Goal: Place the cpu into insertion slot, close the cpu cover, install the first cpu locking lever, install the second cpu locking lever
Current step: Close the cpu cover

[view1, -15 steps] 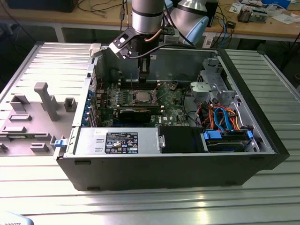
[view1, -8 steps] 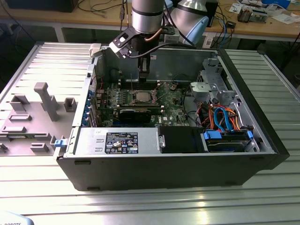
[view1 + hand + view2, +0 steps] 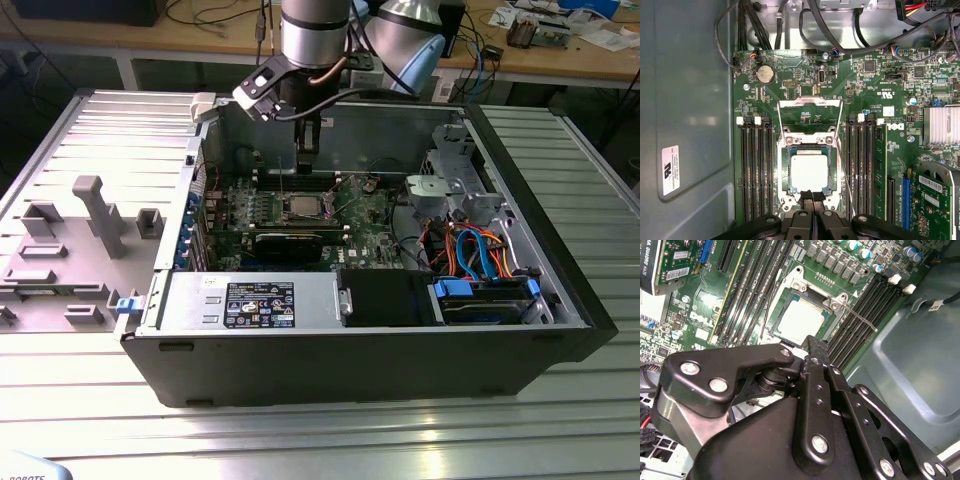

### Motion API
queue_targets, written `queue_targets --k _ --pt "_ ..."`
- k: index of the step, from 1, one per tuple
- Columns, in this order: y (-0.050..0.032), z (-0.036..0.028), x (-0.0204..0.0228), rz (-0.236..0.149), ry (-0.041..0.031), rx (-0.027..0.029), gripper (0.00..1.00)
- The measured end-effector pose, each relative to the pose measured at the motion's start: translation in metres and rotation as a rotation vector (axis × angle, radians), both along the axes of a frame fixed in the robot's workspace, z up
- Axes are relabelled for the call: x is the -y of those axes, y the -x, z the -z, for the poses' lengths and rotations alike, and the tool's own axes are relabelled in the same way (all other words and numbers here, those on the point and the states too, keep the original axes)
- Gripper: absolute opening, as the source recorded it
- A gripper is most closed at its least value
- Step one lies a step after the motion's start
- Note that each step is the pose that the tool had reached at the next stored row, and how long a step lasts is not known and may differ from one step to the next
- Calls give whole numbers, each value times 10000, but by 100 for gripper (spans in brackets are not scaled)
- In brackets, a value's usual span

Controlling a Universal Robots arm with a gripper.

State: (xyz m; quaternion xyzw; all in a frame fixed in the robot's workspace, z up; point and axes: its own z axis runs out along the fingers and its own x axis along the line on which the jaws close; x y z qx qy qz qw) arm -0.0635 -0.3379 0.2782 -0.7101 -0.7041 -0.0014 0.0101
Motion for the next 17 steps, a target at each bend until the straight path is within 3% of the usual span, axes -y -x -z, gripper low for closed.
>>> queue_targets --k 12,17 --pt "0 -61 0 0 0 0 11" --pt "-73 -62 0 0 2 0 11"
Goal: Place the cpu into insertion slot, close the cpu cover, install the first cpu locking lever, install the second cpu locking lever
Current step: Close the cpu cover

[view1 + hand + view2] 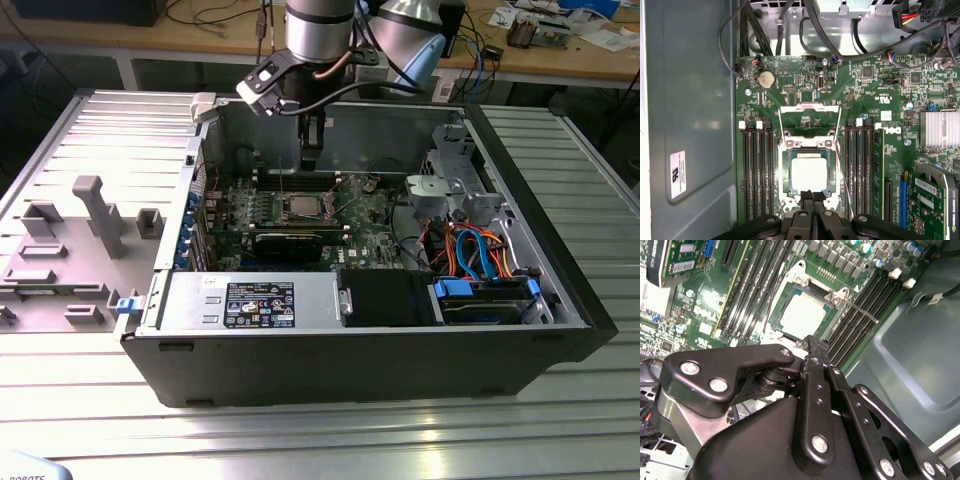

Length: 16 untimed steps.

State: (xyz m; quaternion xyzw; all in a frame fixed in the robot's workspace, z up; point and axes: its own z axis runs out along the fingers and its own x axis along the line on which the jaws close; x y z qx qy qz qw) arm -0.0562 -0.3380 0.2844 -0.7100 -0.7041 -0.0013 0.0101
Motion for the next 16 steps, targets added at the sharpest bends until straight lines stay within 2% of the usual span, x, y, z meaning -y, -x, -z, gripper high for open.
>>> queue_targets --k 2,16 --pt "-30 1 0 -1 -2 0 11" --pt "-89 1 0 1 -2 0 11"
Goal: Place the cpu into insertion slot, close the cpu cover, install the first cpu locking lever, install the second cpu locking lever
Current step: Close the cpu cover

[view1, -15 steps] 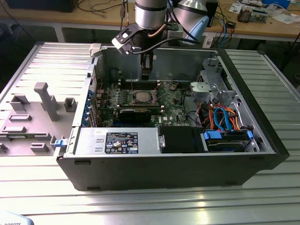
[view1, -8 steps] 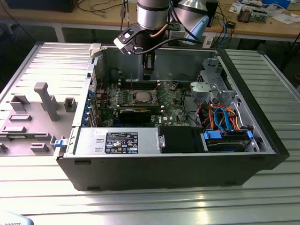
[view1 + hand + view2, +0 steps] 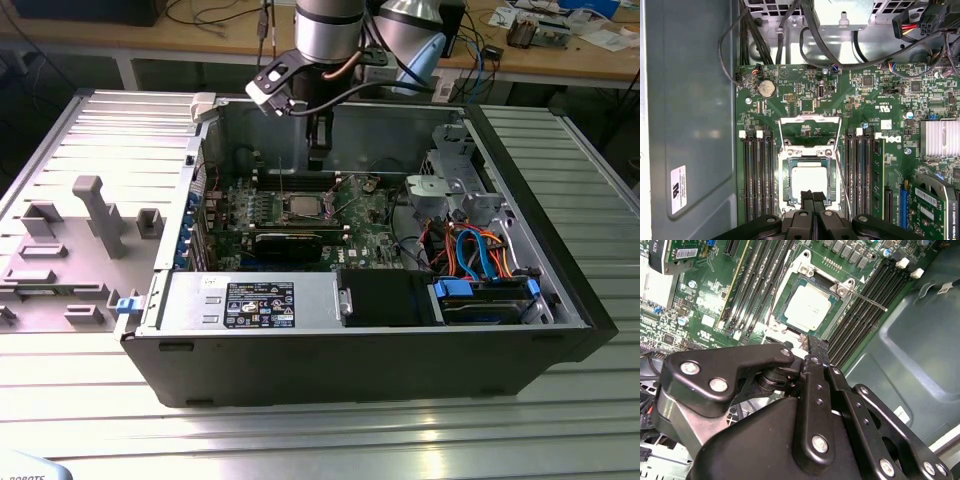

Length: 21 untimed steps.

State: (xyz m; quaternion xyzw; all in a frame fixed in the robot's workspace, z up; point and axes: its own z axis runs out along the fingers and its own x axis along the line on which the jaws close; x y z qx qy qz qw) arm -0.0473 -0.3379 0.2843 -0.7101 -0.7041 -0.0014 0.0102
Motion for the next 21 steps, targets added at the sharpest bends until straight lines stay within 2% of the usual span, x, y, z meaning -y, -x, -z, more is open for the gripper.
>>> queue_targets --k 21 --pt "-147 0 0 -1 0 0 11"
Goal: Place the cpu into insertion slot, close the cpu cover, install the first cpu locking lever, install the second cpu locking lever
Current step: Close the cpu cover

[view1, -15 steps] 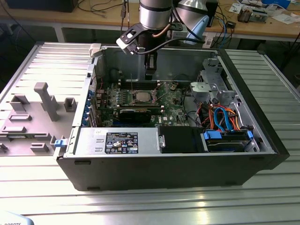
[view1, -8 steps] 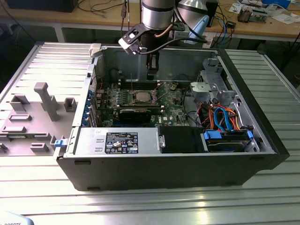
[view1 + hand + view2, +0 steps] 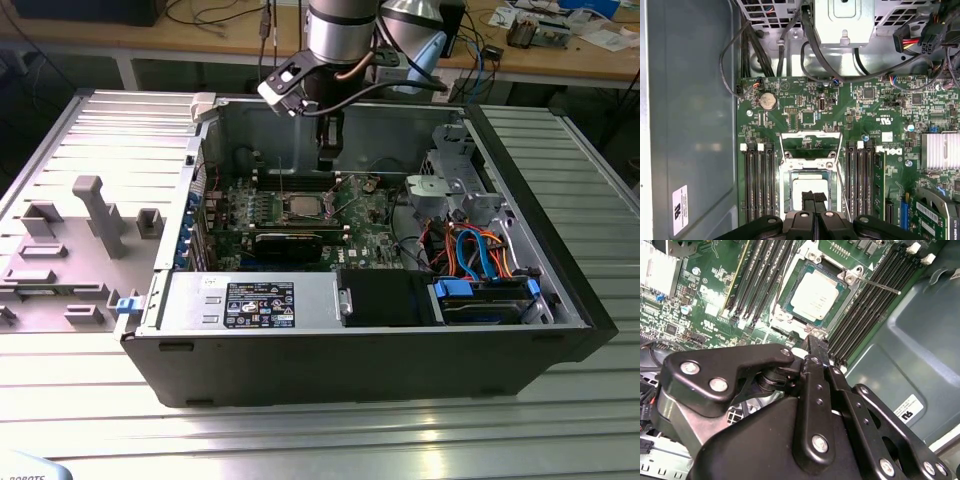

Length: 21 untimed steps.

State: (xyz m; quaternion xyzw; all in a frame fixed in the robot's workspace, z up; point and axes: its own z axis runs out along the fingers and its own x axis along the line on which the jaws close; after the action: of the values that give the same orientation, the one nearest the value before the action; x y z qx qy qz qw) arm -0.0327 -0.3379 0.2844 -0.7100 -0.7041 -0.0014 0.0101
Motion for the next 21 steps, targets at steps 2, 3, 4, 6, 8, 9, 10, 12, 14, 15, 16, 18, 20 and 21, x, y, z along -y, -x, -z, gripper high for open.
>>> queue_targets --k 2,3,4,6,8,9,10,12,14,15,16,18,20,21 --pt "-9 0 0 0 0 0 11" --pt "-17 0 0 0 0 0 11" --pt "-24 0 0 0 0 -1 11" --pt "-34 0 0 0 0 0 11" --pt "-53 1 0 1 -1 0 11" --pt "-58 0 0 0 0 0 11" --pt "-59 0 0 1 0 0 11" --pt "-63 0 0 0 0 0 11" --pt "-66 0 0 0 0 0 11" --pt "-68 0 0 0 0 0 11" --pt "-75 1 0 -2 1 1 11" --pt "-86 0 0 0 3 0 11" --pt "-100 1 0 1 9 1 11" --pt "-104 0 0 0 13 0 11"
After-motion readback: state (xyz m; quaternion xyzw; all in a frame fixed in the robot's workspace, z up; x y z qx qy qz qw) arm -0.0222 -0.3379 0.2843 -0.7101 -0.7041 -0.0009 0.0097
